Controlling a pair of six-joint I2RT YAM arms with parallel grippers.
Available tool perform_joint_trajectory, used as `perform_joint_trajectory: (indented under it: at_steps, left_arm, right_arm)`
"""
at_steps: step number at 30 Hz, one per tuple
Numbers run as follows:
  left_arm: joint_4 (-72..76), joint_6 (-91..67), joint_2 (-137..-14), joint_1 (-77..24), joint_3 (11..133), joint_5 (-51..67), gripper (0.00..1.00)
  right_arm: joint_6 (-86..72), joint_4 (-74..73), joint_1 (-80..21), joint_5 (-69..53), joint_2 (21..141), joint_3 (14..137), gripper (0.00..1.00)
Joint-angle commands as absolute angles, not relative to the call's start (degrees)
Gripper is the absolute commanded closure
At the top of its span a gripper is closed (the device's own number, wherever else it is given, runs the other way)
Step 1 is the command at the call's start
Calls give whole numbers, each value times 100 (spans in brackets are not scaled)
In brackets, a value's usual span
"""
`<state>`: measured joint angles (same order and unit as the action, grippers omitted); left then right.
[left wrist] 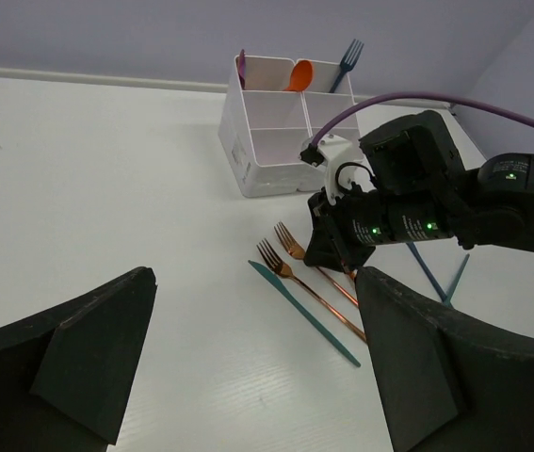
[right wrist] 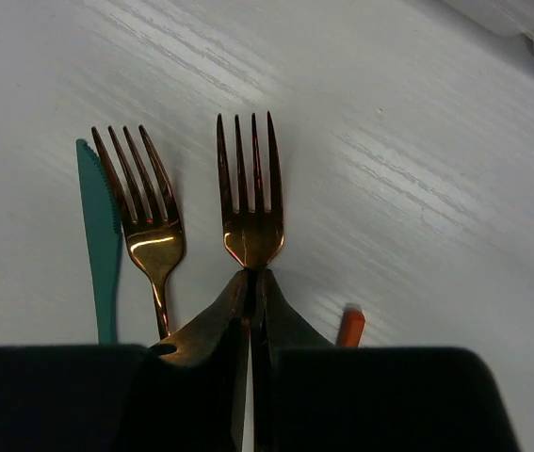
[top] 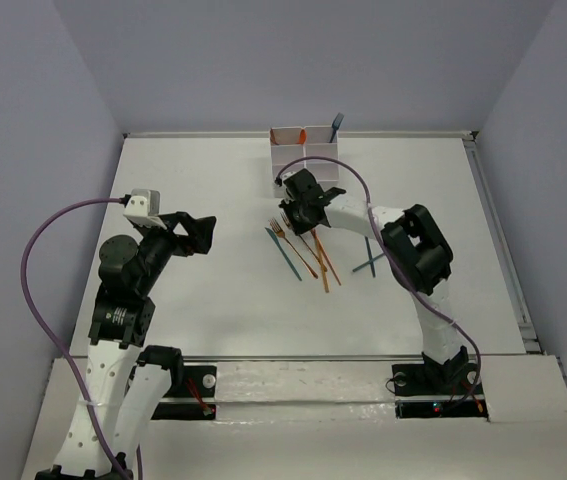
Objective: Sort the eating utensils into containers
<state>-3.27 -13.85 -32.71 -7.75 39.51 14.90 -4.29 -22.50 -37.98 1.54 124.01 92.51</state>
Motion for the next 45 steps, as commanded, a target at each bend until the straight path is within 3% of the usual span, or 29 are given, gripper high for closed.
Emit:
perform_joint_trajectory:
  at_steps: [1,6,14,26,35,45]
  left_arm:
    - [-97,-1380,-3182,-729,4087,1547,1]
    - [-105,-1380,-3164,-729,4078,1538,1]
    - [-105,-1380,-3164,-729,4078,1538,1]
    - [-123,-1362,-3225,-729,4096,1512,1]
    - [-123,-1345,-3305,-729,4113,1512,1]
    - [-141,-1318,-3392,-677,4131,1424,1]
  right_arm:
    - [-431,-2347,-3885,316,12331,9334,93]
    - [-650,-1409,-3885,238,11700,8766,93]
    - [-1344,1387,-3885,44,10284,7419,93]
    - [-1056,4059,-3885,676,10283,6944,93]
    - [-413,4833,-3402,1546,10635,7892,93]
    - [-554,4984,-2357,1626,12005,9603,93]
